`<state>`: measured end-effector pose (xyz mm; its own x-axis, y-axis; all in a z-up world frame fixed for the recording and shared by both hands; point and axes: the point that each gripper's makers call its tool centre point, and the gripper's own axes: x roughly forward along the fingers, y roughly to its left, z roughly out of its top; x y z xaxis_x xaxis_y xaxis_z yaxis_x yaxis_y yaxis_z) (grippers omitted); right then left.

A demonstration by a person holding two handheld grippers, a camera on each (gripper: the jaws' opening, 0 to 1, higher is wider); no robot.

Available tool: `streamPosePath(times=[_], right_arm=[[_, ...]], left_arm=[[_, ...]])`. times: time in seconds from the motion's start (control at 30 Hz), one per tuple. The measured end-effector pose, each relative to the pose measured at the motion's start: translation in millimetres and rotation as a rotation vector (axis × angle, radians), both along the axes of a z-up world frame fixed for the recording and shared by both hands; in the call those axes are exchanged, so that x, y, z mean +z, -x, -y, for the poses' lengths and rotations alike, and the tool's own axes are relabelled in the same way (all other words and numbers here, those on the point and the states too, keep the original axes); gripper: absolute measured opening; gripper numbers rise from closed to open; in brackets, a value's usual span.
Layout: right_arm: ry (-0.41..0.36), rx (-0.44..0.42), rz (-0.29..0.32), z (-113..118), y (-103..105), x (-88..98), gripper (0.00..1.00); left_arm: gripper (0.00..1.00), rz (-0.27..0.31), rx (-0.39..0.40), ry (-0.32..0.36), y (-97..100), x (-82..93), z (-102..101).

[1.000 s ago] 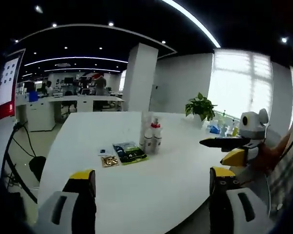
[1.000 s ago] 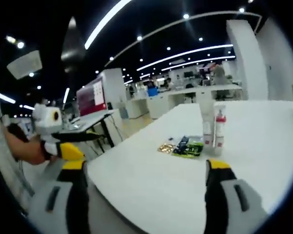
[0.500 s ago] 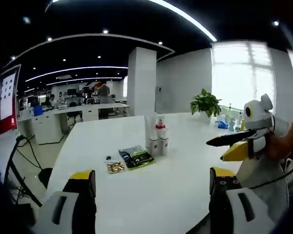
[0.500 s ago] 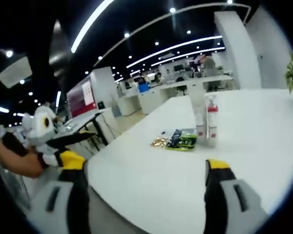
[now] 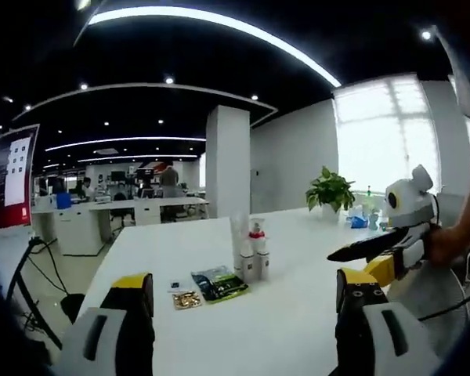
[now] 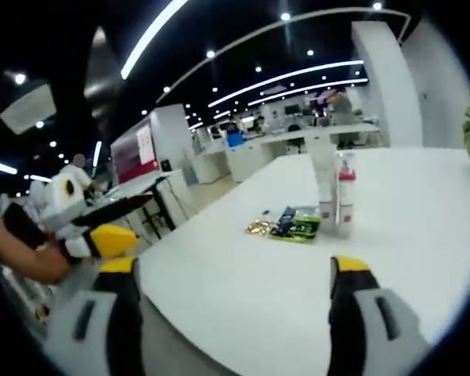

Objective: Arrange the skincare products in the storage area until every visible bottle or jar stands upright without overlapping.

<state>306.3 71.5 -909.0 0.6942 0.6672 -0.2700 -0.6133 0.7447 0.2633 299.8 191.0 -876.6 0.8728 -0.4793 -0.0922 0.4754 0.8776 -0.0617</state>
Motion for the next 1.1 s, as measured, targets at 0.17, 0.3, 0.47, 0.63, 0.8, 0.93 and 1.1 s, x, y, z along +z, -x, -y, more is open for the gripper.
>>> streamPosePath(times=[0.17, 0.3, 0.47, 0.63, 0.8, 0.93, 1.1], right_arm=[[-0.009, -0.003, 0.016, 0, -1, 3.8, 0.99], [0.0, 0.014, 0.01, -3, 2, 2.1, 0.99], [-0.001, 0.012, -0.001, -2, 1, 0.1, 0.99], [0.028, 0.022, -0.018, -3, 2, -6.5, 0.99], [0.039, 0.013, -0.027, -1, 1, -9.0, 0.98], [0.054, 0.027, -0.031, -7, 4, -9.9, 0.97], [0.068, 0.031, -0.02, -6, 5, -9.6, 0.95]], left_arm=[[1.0, 0.013, -0.003, -0.03, -2.3, -2.8, 1], [1.0, -0.03, 0.021, -0.034, -5.1, -10.3, -2], [1.0, -0.082, 0.009, -0.013, -4.0, -16.9, 0], [1.0, -0.108, 0.002, 0.011, -2.8, -19.6, 2], [1.0, -0.139, -0.027, -0.005, 0.2, -27.1, 8], [1.0, -0.145, -0.025, -0.017, 0.1, -30.0, 5], [1.0, -0.178, -0.009, -0.01, -0.7, -34.7, 1]])
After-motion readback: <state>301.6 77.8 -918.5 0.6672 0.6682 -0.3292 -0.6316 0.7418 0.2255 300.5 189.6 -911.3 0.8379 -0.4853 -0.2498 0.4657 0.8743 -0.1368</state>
